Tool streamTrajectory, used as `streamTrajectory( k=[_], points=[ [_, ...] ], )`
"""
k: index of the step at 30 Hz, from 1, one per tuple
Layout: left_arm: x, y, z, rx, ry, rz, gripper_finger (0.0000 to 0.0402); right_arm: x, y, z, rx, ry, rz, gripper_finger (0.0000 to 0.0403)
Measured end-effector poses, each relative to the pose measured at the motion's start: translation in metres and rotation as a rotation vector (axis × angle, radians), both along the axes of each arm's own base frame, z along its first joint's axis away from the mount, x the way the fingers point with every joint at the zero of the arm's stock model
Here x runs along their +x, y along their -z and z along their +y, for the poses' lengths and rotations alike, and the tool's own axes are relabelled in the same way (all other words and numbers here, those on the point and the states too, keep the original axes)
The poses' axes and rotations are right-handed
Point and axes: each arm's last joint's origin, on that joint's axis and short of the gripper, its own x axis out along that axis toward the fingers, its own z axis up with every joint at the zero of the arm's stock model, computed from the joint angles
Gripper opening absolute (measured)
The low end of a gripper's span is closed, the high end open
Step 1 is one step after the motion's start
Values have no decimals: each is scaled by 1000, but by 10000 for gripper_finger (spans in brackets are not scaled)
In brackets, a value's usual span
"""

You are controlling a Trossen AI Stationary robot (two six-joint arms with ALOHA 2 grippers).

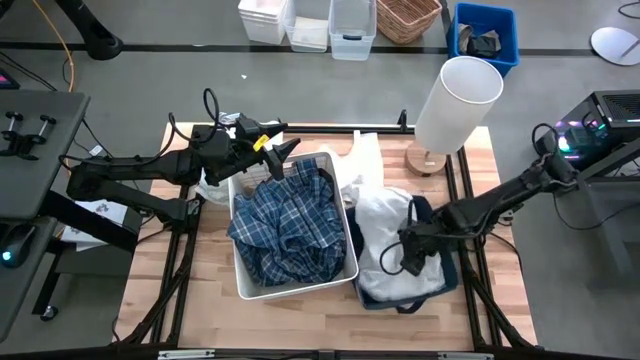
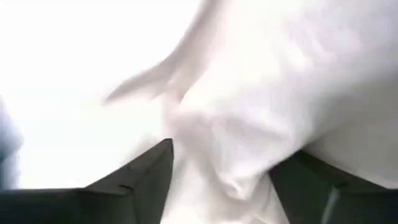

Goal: Sort clothes
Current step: Put the white shirt into the blue laundry bin

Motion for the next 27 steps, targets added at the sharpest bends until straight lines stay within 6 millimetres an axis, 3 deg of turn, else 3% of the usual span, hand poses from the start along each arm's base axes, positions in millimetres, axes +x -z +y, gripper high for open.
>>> streamTrajectory(
  k=[4,8,10,13,17,23,27],
  points=[
    [0,1,0,-1,0,8,266,6,-41,3,-10,-115,-55,264],
    [0,1,0,15,1,21,266,7,-94,-3,-138,-215,-173,263],
    [0,1,0,25,2,28,266,7,-117,-12,-284,-176,-234,262],
    [0,1,0,21,1,25,266,8,-134,-38,-474,45,-240,262],
    [0,1,0,11,1,17,266,17,-124,-82,-445,291,-174,262],
    [1,1,-2,-30,71,-10,266,26,-80,-134,-287,346,-175,263],
    [2,1,-3,-39,109,-14,266,24,-59,-148,-166,281,-206,263]
  ],
)
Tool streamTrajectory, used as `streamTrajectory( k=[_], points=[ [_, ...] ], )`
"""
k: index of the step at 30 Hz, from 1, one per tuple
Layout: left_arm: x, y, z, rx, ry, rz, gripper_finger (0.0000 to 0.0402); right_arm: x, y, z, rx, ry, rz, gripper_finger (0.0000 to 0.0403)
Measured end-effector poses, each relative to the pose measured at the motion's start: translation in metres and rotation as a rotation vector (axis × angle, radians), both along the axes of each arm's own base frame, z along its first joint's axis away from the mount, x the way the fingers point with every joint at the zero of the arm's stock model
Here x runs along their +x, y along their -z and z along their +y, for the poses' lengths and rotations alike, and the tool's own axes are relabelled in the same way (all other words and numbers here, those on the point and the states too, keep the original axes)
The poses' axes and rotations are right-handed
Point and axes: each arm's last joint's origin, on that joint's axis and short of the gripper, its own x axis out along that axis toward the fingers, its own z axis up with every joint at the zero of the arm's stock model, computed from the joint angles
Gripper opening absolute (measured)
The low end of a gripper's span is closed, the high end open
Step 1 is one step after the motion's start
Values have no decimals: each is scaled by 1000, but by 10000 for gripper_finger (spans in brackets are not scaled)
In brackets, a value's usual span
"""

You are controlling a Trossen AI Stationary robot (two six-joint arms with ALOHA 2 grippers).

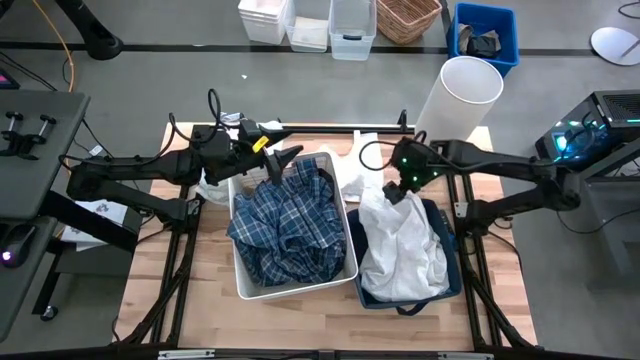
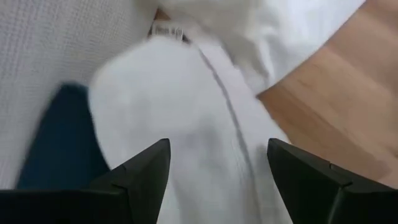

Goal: Sort clothes
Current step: Put the white shirt into the blue laundry bin

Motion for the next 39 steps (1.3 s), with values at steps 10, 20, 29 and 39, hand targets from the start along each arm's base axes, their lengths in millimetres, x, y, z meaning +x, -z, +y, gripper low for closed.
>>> streamTrajectory(
  k=[10,20,29,39],
  points=[
    [0,0,0,-14,9,-7,266,1,39,-8,30,-60,-94,263],
    [0,0,0,1,9,0,266,6,42,-7,77,-89,-181,56],
    [0,0,1,16,3,9,266,10,-31,8,38,-241,-458,8],
    [-1,0,7,10,-20,7,266,-9,-81,91,221,-618,-521,4]
  ],
)
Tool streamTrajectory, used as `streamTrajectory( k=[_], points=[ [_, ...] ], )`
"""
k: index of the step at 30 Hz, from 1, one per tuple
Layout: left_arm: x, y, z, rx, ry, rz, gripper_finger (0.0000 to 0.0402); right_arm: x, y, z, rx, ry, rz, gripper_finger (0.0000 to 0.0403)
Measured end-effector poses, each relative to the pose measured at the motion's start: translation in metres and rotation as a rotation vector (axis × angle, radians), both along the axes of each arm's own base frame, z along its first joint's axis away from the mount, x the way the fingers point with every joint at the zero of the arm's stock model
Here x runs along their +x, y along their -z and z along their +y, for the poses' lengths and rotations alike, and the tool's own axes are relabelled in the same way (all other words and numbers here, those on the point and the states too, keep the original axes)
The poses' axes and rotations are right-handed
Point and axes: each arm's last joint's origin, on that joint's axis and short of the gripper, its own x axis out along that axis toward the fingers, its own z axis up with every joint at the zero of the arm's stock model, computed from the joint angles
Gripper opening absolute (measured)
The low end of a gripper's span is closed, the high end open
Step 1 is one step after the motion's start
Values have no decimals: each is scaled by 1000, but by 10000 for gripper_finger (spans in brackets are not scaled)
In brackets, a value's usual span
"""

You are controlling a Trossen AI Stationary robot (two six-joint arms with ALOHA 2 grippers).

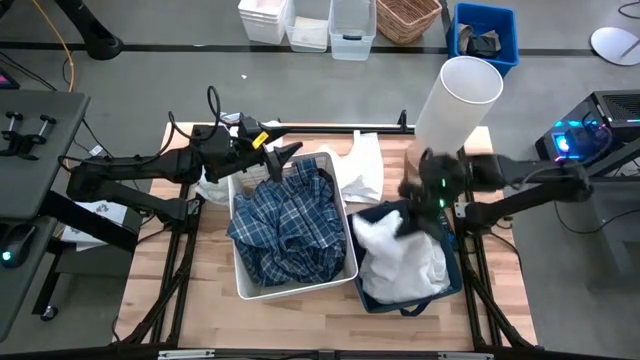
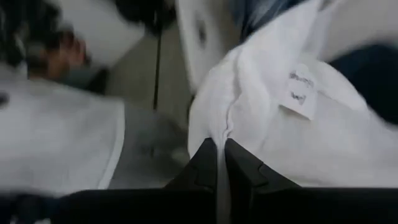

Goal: Sort clothes
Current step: Put the white shirt into the blue laundry bin, then put the white shorts into the blue laundry bin

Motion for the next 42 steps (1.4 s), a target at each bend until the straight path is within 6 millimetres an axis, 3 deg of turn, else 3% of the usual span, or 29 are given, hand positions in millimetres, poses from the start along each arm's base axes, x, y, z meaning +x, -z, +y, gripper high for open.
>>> streamTrajectory(
  k=[3,6,10,13,17,24,27,30,32,37,42],
  points=[
    [0,0,0,0,0,-1,266,0,24,24,-25,-50,107,4],
    [0,0,0,0,0,0,266,4,62,37,-73,-25,244,4],
    [0,0,0,0,-1,-1,266,9,110,35,-147,156,436,8],
    [0,0,2,-1,-7,-1,266,13,124,34,-166,210,477,32],
    [0,0,3,-2,-13,-1,266,20,107,39,-162,150,397,90],
    [0,1,3,-3,-12,14,266,14,45,47,-333,-11,282,184],
    [-1,3,3,-6,-12,35,266,14,15,47,-438,-42,150,212],
    [-1,5,3,-8,-12,48,266,25,-5,34,-615,124,46,229],
    [-1,5,3,-18,-13,48,266,40,-3,16,-699,249,89,232],
    [-1,5,3,-50,-5,22,266,78,38,-43,-757,412,337,233],
    [0,-1,-1,-109,122,-60,266,100,80,-107,-765,447,523,233]
  ],
)
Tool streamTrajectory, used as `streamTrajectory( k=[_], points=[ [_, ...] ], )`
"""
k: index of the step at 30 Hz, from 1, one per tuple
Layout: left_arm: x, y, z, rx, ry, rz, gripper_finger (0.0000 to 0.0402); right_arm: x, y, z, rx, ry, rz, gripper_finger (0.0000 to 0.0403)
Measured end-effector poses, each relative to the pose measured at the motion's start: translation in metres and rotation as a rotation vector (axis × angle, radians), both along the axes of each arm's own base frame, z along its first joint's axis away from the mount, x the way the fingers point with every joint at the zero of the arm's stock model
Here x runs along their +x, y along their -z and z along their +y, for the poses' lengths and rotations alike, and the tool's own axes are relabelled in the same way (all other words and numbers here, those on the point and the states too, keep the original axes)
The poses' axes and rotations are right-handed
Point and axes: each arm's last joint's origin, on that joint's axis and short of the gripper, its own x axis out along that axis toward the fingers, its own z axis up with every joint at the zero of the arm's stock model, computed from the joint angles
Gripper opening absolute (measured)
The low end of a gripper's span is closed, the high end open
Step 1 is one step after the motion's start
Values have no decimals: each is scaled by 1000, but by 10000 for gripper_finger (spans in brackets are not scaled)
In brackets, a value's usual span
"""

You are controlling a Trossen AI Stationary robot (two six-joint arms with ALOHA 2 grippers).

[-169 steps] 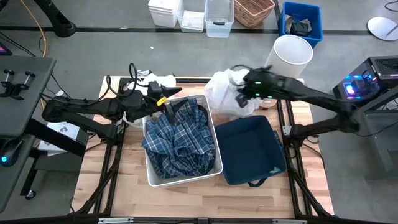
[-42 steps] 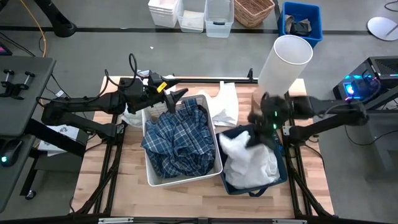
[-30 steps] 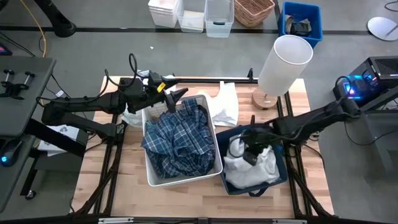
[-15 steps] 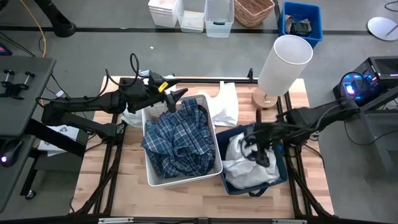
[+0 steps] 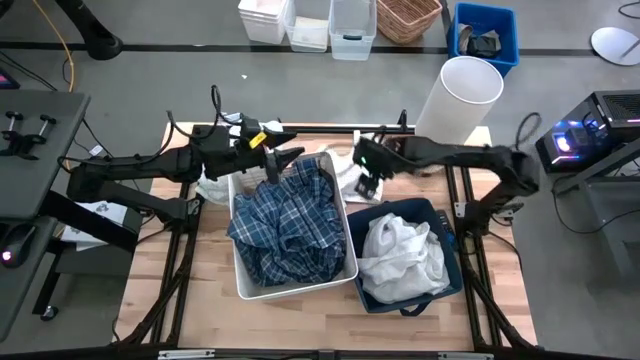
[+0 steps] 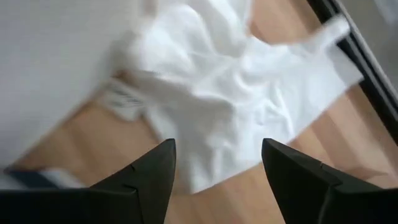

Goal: Sort clothes
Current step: Put the white shorts into the blue laundry bin

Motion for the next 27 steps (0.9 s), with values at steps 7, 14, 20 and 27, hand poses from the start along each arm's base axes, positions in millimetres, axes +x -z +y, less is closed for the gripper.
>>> streamTrajectory(
  k=[7,14,20,27],
  points=[
    [-13,-23,-8,-46,212,-187,266,15,52,-60,180,56,39,233],
    [-33,-33,-10,-38,209,-219,266,33,101,-74,219,79,97,233],
    [-39,-32,-9,-45,171,-188,266,36,136,-75,277,61,219,215],
    [-38,-30,-9,-16,164,-164,266,26,125,-66,269,-69,312,20]
  ],
)
